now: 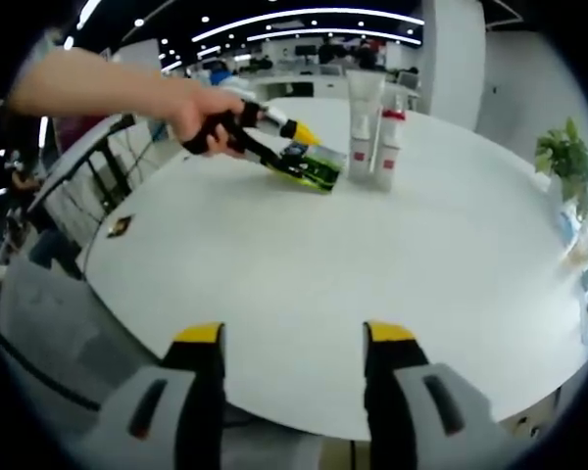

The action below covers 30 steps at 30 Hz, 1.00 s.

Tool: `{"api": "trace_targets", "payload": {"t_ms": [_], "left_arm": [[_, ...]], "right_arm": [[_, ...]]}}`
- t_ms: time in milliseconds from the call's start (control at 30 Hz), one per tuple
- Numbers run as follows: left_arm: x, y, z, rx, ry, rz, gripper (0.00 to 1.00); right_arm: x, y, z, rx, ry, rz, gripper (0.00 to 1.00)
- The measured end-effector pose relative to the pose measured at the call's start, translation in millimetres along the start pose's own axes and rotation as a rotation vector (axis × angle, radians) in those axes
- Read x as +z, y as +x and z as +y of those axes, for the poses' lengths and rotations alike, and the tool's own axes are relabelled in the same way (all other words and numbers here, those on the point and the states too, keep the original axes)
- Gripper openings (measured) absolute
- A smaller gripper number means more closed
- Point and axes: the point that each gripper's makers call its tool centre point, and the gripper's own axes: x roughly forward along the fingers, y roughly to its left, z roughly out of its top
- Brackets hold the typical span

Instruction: Arrange the skincare products in the storage area until every visible bottle or jar stands upright without overlapping.

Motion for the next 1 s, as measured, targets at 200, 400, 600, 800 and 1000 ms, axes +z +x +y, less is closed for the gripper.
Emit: {"api": "trace_targets", "payload": {"t_ms": [200, 400, 600, 800, 1000], "left_arm": [[-11.2, -0.8, -1.3, 0.055, 0.102, 0.053, 0.53], [-8.5, -2.3, 3.2, 0.135, 0.254, 0.086, 0.6], [-14.2, -4.3, 5.5, 0.202, 0.404, 0.152, 0.64], [-6.4, -6.4, 7.6, 0.242, 0.509, 0.129, 0.68], [-2.2, -7.3, 10.3, 0.255, 0.529, 0.121, 0.69]], "right_arm": [[-0.3, 0.2, -0.3, -0.001, 0.0, 0.003, 0.53], [-0.7, 0.2, 0.9, 0.003, -0.003, 0.007, 0.53], [-2.6, 0.7, 1.9, 0.008, -0.01, 0.017, 0.53], [-2.5, 0.6, 1.8, 0.007, -0.01, 0.017, 0.53], [-2.3, 0.2, 1.1, 0.003, -0.012, 0.016, 0.53]]}}
